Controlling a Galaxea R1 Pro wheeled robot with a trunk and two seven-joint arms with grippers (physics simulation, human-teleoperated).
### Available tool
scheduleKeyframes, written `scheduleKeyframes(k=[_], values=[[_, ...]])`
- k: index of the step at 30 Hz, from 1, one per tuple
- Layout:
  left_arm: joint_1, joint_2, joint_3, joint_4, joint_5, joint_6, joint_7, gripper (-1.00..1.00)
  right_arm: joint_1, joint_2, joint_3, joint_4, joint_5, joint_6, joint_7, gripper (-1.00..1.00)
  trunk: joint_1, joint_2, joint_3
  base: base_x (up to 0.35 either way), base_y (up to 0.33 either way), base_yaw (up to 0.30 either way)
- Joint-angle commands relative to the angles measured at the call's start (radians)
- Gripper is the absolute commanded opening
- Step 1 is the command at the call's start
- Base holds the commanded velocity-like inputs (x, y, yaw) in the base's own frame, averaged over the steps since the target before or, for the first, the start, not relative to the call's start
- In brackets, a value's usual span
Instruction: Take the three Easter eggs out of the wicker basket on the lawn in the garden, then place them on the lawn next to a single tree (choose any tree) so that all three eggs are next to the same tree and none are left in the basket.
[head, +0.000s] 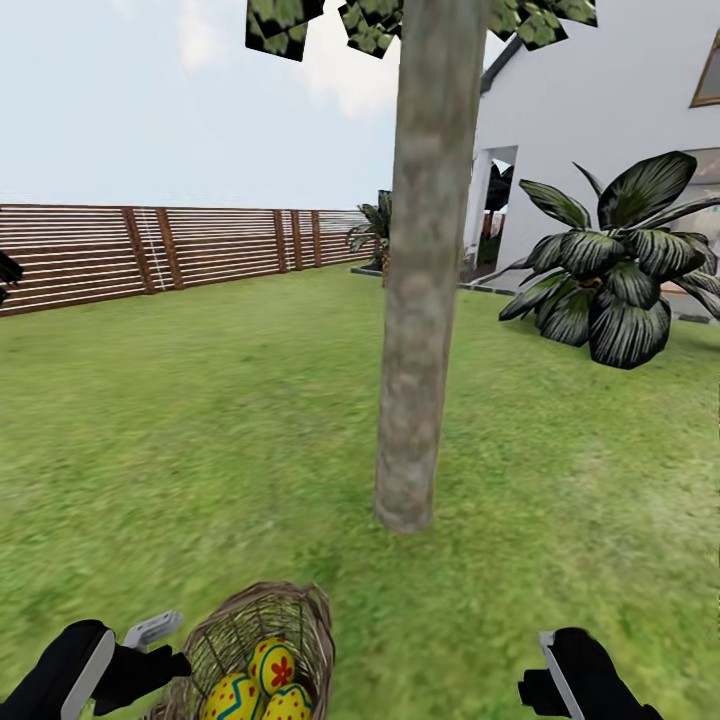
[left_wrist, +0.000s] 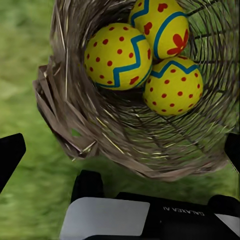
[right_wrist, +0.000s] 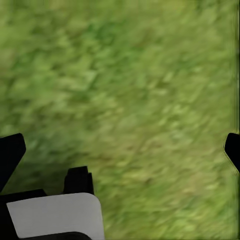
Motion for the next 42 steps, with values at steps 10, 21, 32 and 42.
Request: scheduleKeyframes(k=[10, 21, 32, 42], values=[[-0.001, -0.003, 0.003, -0.001, -0.008, 0.005, -0.009, 1.00, -0.001, 0.001, 0.001, -0.001, 0.006, 0.004, 0.003, 1.00, 0.000, -0.001, -0.001, 0.100, -0.316, 0.000], [-0.001, 0.007, 0.004, -0.002, -0.011, 0.001, -0.003, 1.00, -0.001, 0.001, 0.000, 0.001, 0.007, 0.004, 0.003, 1.00, 0.000, -0.001, -0.001, 0.089, -0.164, 0.000], [-0.001, 0.079, 0.010, -0.014, -0.009, 0.002, -0.006, 1.00, -0.001, 0.002, 0.001, 0.002, 0.008, 0.004, 0.002, 1.00, 0.000, -0.001, -0.001, 0.003, -0.004, 0.000], [-0.001, 0.102, 0.005, -0.015, -0.008, 0.002, -0.008, 1.00, -0.001, 0.002, 0.001, 0.003, 0.008, 0.003, 0.002, 1.00, 0.000, -0.001, -0.001, 0.000, 0.000, 0.000]])
